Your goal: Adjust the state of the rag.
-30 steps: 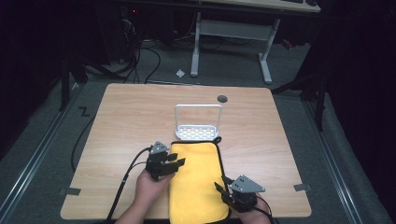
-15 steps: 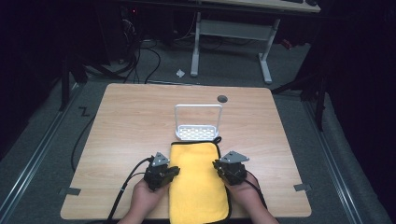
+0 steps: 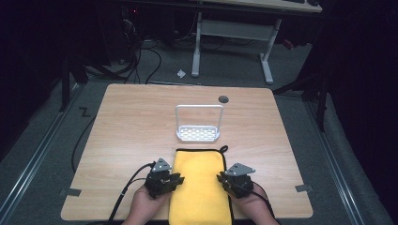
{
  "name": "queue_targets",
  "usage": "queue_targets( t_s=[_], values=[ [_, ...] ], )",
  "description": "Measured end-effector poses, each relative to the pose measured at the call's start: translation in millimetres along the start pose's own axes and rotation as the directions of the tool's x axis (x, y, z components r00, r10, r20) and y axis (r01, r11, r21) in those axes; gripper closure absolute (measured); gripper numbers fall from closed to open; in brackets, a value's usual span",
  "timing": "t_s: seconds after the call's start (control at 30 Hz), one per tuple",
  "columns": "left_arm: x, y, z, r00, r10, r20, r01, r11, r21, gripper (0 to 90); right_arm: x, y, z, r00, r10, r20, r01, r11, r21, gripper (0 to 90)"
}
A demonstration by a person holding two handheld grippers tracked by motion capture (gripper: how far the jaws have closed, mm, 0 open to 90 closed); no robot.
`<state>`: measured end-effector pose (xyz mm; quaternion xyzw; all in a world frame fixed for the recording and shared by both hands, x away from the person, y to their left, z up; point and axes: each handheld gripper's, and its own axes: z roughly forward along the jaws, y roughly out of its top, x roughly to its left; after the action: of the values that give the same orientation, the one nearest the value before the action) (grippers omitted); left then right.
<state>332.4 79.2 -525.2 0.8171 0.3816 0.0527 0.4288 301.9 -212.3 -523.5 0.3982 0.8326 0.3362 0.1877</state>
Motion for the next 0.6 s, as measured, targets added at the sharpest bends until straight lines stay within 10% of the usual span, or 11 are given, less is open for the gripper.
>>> queue_targets(
  t_s=[0.13, 0.33, 0.5, 0.6],
  values=[
    [21.6, 13.6, 0.8, 0.9946, -0.073, -0.074, 0.068, 0.9958, -0.061, 55.8, -3.1, -0.3, 1.4, 0.9999, 0.008, -0.014, -0.008, 1.000, -0.009, 77.6],
    [46.0, 38.7, 22.2, 0.9835, -0.177, -0.035, 0.175, 0.9830, -0.055, 44.6, -3.8, -0.2, 1.9, 0.9999, -0.005, -0.016, 0.005, 1.000, -0.010, 77.5],
    [53.8, 45.5, 40.2, 0.9698, -0.239, -0.047, 0.239, 0.9709, -0.008, 55.6, -4.1, -0.5, 1.9, 0.9998, -0.007, -0.016, 0.007, 1.000, -0.012, 77.5],
    [54.7, 44.1, 40.4, 0.9757, -0.211, -0.060, 0.210, 0.9776, -0.009, 67.2, -4.0, -1.1, 1.6, 0.9999, -0.005, -0.016, 0.005, 1.000, -0.012, 76.7]
  ],
)
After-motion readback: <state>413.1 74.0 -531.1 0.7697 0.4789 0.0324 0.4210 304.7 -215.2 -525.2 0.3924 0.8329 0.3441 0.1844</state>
